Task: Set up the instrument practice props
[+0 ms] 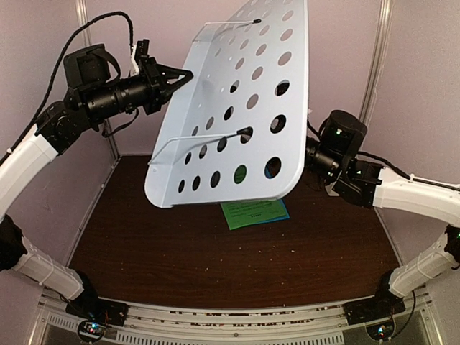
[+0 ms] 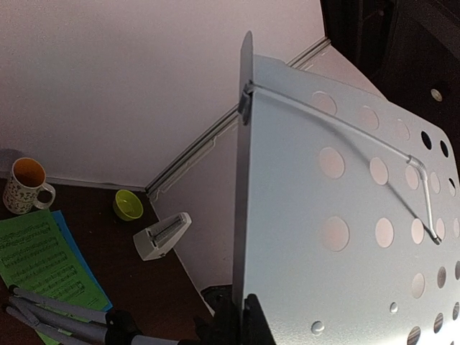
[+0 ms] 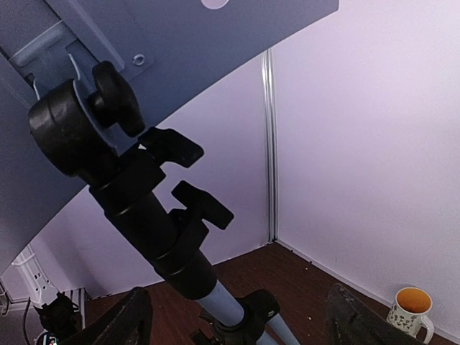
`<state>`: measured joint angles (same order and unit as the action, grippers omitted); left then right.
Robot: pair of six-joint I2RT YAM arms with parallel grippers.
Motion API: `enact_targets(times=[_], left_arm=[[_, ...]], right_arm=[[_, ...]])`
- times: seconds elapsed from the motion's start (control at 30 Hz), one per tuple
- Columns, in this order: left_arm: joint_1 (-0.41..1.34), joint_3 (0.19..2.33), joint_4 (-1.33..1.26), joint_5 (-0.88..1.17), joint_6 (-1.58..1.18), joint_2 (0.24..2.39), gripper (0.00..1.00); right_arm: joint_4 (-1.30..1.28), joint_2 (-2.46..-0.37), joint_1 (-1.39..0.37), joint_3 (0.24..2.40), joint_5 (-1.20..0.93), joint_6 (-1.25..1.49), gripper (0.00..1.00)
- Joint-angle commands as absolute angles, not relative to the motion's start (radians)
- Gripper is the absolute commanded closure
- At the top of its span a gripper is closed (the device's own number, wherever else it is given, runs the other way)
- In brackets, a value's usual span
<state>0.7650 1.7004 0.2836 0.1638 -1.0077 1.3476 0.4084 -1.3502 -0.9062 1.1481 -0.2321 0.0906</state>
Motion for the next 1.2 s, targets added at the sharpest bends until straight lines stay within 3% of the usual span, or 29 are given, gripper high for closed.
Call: enact_targets(times=[0.0,0.2,0.57,0.93,1.0,1.03,1.1,1.17], left_arm=[[0.764,1.74,-0.171,0.139,-1.145,1.266,1.0],[0.764,1.725,-0.185,0.127,-1.186,1.278,1.0],[0.764,1.679,-0.221,0.08,-1.246,1.266,1.0],[0.764,1.587,-0.248,-0.003,-1.299,1.209,1.0],[0.761,1.568,-0.256,-0.016,-1.302,1.2,1.0],[0.76,1.558,-0.255,-0.025,-1.304,1.192,0.89],[0.753,1.524,-0.28,-0.046,-1.299,1.175,0.57],[0.742,1.491,-0.294,-0.064,-1.29,1.15,0.36]], right_arm=[[0.515,-1.369,-0.94,1.178,-0.205,0.026,0.18],[0.575,-1.429,-0.984,1.194,-0.188,-0.027,0.24],[0.575,-1.555,-0.999,1.321,-0.116,-0.051,0.5],[0.605,-1.553,-1.018,1.33,0.008,-0.086,0.98],[0.611,-1.542,-1.018,1.328,0.015,-0.086,1.0],[0.611,-1.535,-1.017,1.328,0.015,-0.086,1.0],[0.608,-1.52,-1.018,1.331,0.021,-0.081,1.0],[0.599,-1.502,-1.017,1.337,0.024,-0.08,1.0]])
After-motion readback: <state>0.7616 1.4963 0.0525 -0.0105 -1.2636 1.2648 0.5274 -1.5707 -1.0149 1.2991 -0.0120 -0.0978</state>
